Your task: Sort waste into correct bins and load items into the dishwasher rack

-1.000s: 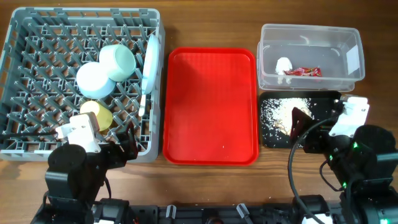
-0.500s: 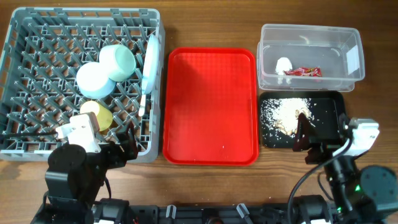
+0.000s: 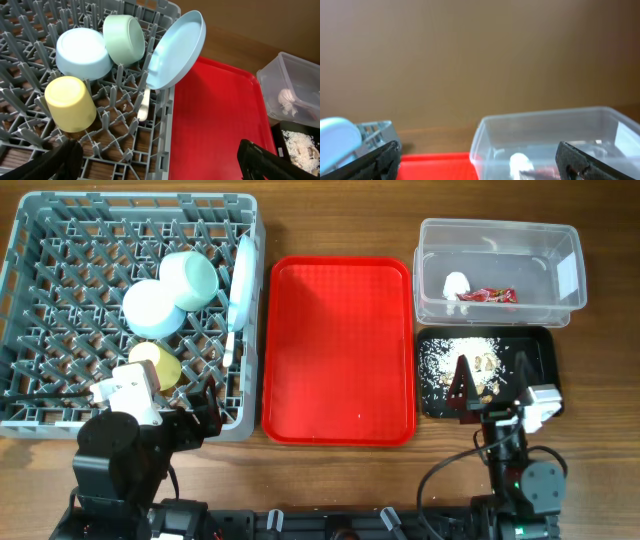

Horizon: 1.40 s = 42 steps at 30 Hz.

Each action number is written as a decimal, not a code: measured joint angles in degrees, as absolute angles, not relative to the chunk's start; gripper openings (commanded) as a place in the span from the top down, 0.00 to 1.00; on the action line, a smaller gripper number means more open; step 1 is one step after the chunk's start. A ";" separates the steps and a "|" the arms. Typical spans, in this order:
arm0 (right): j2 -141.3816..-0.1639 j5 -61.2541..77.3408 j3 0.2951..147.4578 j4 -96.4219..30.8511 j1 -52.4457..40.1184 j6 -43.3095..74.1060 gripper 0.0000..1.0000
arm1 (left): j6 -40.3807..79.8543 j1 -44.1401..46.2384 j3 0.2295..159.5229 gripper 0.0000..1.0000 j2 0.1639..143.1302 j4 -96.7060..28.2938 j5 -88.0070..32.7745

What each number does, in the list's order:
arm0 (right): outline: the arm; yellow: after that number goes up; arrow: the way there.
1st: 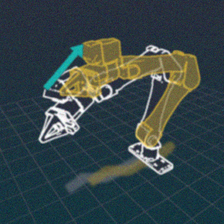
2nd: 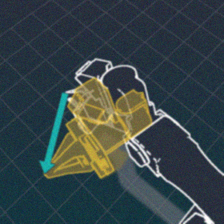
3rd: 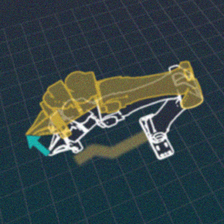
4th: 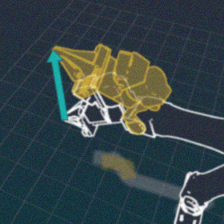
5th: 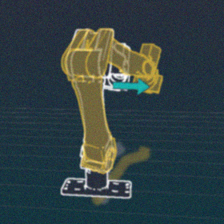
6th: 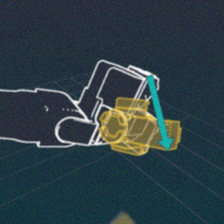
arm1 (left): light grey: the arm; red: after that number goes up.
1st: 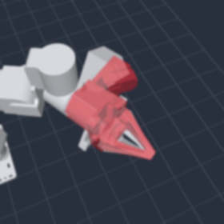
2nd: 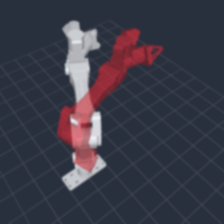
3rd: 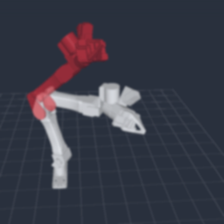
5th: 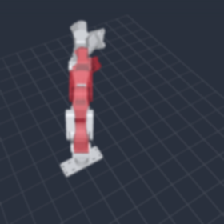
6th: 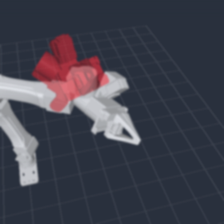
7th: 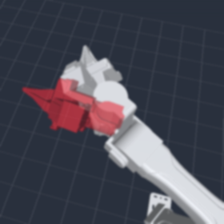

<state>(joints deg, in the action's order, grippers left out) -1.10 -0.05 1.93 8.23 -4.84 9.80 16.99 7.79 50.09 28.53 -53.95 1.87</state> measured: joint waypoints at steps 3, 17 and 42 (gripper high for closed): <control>-0.99 0.01 0.75 3.86 -4.84 7.51 0.00 | 16.99 7.79 50.09 0.00 28.53 -53.98 1.87; -0.89 1.48 0.36 -0.19 -4.84 2.87 0.00 | 16.99 7.79 50.09 0.00 28.53 -53.95 1.87; -0.84 1.50 0.36 -0.08 -4.84 2.85 0.00 | 17.89 0.38 5.85 0.00 1.34 -6.15 -6.76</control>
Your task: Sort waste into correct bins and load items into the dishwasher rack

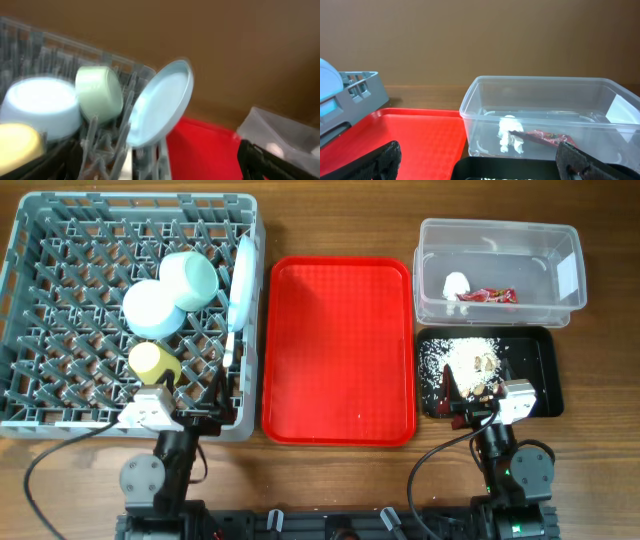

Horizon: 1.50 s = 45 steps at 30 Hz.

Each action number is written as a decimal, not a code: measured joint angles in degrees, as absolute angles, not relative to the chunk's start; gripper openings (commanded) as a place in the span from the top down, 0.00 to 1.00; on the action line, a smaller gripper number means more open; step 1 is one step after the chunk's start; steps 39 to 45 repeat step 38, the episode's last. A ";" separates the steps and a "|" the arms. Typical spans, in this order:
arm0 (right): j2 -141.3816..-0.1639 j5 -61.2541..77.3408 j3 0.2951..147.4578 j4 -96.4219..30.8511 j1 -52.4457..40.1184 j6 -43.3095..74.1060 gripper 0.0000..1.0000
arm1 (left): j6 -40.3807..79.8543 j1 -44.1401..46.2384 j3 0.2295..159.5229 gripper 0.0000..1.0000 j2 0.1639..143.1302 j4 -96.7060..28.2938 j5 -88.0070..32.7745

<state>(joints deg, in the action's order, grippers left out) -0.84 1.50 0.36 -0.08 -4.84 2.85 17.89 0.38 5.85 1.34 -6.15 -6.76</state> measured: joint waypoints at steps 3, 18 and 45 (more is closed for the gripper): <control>-0.78 1.50 0.36 -0.05 -4.84 2.85 0.00 | 18.15 0.36 1.83 0.00 0.84 2.22 -5.96; -0.78 1.50 0.36 -0.05 -4.84 2.83 0.00 | 16.60 0.36 0.58 0.00 0.78 -4.12 -0.78; -0.78 1.50 0.36 -0.08 -4.84 2.70 0.00 | 16.60 0.36 0.58 0.00 0.78 -4.10 -0.78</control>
